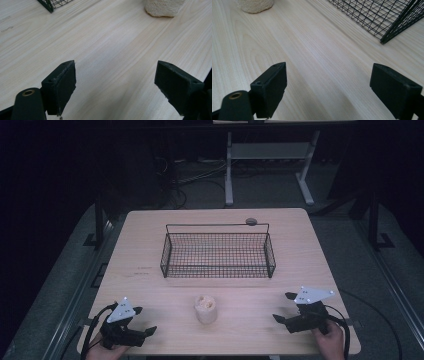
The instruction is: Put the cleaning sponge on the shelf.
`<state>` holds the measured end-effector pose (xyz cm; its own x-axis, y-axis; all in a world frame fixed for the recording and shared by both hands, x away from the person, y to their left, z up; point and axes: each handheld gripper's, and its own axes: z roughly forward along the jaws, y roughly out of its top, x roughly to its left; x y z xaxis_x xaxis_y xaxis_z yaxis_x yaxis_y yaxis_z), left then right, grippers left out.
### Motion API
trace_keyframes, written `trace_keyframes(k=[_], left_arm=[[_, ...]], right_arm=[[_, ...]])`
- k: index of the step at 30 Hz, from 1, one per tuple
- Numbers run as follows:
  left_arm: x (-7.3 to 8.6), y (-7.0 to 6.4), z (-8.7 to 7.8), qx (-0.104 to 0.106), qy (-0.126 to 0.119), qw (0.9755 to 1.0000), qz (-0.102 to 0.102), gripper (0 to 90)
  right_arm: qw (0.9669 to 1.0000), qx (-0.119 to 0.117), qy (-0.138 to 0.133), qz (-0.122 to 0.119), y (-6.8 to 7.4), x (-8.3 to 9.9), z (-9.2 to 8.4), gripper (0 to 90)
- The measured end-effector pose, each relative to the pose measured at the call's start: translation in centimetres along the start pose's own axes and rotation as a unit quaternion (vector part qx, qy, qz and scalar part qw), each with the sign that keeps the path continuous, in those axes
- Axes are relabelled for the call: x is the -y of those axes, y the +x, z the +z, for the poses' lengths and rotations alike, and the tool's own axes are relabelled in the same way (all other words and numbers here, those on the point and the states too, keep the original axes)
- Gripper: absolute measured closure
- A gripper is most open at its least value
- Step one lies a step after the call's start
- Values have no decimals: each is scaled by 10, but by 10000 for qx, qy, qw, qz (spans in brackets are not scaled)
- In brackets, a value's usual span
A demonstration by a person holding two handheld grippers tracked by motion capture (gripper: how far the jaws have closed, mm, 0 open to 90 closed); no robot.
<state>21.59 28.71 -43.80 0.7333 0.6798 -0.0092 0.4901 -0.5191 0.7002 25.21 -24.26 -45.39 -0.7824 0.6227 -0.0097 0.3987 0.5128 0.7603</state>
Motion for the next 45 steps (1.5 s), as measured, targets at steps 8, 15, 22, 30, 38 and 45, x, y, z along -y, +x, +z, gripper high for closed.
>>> trace_keyframes(k=[8,15,22,30,38,45], left_arm=[[-4,-5,2,25,52,9999,103,167],[-9,-9,3,70,73,9998,163,167],[-17,-14,5,146,193,9992,313,167],[-31,-19,4,177,271,9981,519,167],[-43,-21,5,256,380,9968,657,167],[-54,-25,8,336,440,9952,802,167]], right_arm=[[10000,-14,2,-1,0,0,0,136],[10000,9,4,-2,0,0,0,136],[10000,23,-11,61,-2,1,-2,136],[10000,2,-35,46,-2,2,-2,136],[10000,-16,-47,35,-1,1,-1,136],[10000,-33,-50,34,-1,1,-1,136]])
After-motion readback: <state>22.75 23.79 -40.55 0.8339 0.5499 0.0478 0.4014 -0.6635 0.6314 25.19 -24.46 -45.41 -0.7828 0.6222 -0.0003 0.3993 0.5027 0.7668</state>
